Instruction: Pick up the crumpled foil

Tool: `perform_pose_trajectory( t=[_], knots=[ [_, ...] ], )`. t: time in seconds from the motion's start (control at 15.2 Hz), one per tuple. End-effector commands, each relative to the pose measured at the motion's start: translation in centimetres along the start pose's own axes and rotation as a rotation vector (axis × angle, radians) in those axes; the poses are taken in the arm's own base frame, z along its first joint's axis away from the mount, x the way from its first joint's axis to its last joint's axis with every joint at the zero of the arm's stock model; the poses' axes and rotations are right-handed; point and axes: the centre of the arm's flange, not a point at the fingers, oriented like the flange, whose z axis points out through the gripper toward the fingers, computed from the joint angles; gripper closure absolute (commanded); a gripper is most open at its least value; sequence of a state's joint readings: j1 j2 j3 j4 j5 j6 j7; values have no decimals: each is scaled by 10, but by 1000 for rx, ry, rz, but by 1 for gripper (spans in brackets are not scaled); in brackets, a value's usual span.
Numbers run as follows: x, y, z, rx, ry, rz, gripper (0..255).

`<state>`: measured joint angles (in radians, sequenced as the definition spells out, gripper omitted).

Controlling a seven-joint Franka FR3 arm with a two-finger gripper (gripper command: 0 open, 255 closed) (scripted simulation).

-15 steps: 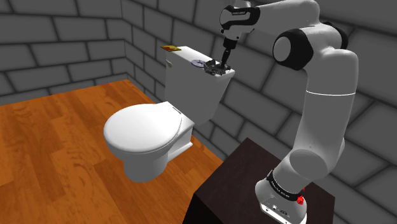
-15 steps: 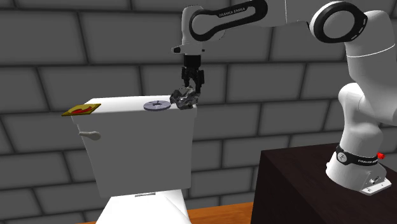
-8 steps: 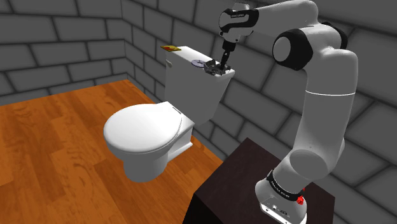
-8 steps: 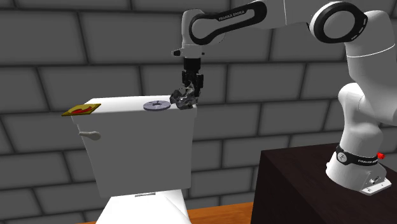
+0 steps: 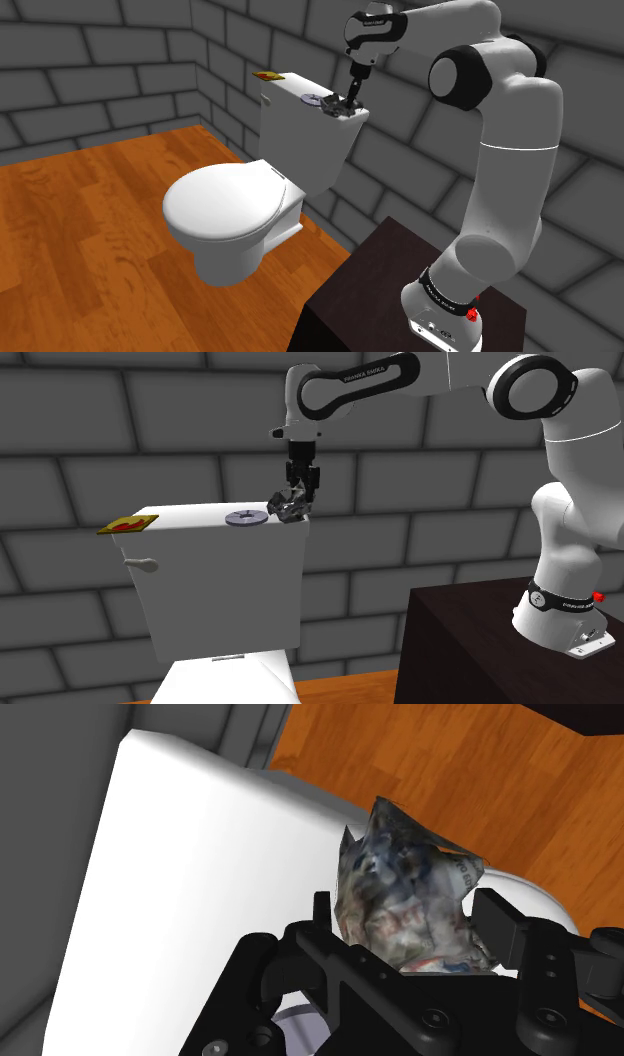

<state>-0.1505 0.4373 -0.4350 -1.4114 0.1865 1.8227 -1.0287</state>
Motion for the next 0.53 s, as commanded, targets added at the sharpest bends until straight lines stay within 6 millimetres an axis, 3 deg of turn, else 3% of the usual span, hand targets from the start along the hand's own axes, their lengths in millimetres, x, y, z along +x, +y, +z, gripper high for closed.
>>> perform_pose_trajectory(
  t=[0.0,0.46],
  knots=[
    [0,0,-8,0,0,0,255],
    [1,0,-45,0,0,0,255]
  ],
)
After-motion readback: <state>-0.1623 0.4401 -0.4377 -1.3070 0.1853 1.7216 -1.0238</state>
